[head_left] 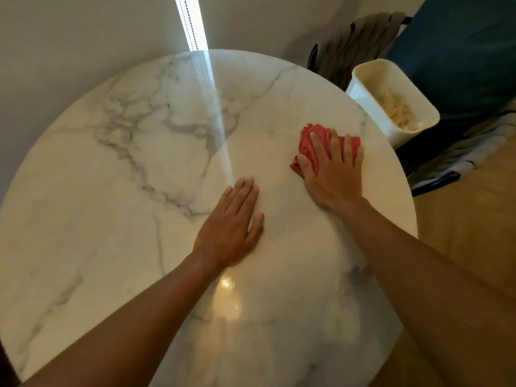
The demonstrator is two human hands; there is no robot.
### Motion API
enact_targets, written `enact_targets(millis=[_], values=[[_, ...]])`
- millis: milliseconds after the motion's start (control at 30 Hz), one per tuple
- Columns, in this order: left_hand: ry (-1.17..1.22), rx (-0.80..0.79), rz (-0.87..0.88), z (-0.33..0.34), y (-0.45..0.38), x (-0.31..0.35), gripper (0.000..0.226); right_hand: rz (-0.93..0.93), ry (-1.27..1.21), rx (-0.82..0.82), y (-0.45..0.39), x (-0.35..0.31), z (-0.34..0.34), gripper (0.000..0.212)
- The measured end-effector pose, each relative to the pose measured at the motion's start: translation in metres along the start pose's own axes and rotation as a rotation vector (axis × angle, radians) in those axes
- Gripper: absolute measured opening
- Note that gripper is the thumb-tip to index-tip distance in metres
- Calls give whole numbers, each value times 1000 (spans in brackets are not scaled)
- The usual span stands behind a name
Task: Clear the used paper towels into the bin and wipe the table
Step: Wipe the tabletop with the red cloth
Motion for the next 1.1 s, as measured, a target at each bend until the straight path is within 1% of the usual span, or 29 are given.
enact_targets(millis=[133,267,433,567,900,1033,1100], values=[[10,-27,-2,2,1,-3,58,-109,10,-38,4,-6,2,66],[98,-15,-13,-6,5,-4,56,-259,6,-40,28,-31,2,65],[175,33,-133,-29,34,-28,55,-342,-14,-22,68,-69,8,63],[142,46,-206,-46,71,-58,48,-413,-35,-27,109,-111,16,63],[105,68,-317,-83,167,-122,49,-582,-52,-22,224,-233,36,63],[125,103,-422,-102,209,-160,50,-673,-90,-24,264,-283,39,61],[128,116,-466,-108,227,-177,50,-730,-77,-60,288,-295,40,61]])
Point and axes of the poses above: each hand's wrist, its own y-axis away from the middle knuckle, its own z-axis out of the palm, x = y × z, the point moved 7 cm from there along -y, towards the middle knuckle, and after that the axes turned 1 degree about -y, right-handed, at the moved point
